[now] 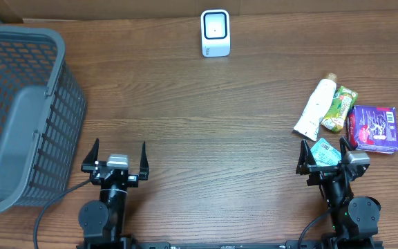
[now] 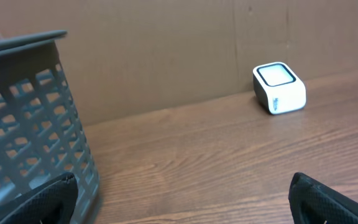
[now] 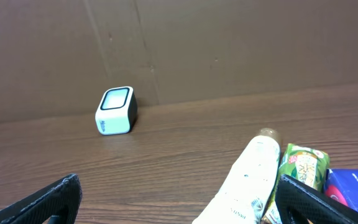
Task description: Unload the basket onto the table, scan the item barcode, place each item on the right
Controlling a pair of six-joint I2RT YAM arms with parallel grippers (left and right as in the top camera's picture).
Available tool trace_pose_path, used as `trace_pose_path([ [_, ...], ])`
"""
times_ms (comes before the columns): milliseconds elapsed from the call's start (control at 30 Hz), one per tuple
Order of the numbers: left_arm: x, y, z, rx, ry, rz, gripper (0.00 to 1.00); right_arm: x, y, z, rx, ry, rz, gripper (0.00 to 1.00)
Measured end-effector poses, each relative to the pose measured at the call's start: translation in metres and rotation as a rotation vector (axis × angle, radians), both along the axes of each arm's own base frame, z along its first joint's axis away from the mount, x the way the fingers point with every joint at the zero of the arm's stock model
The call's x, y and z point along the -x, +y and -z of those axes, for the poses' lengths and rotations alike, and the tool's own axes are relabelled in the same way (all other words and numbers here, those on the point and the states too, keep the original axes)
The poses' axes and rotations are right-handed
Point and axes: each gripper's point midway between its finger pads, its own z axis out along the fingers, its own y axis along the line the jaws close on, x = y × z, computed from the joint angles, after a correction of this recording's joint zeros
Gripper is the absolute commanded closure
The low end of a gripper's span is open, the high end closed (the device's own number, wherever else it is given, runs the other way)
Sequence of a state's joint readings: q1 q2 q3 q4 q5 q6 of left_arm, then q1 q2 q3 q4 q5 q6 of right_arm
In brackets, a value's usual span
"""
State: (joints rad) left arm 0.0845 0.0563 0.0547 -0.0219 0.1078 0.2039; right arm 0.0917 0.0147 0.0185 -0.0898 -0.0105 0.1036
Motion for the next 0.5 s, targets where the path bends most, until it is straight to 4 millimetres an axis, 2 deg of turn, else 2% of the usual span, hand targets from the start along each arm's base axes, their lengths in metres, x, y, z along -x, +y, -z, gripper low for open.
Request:
trace_pose_path([
  [233, 0.001, 0.000, 0.023, -0.010, 0.050, 0.001, 0.00, 0.000, 0.000, 0.000, -0.001, 0.000, 0.000, 0.00],
  [500, 0.001, 0.000, 0.024, -0.010, 0.052, 0.001, 0.00, 0.000, 0.000, 0.000, 0.000, 0.000, 0.000, 0.00],
])
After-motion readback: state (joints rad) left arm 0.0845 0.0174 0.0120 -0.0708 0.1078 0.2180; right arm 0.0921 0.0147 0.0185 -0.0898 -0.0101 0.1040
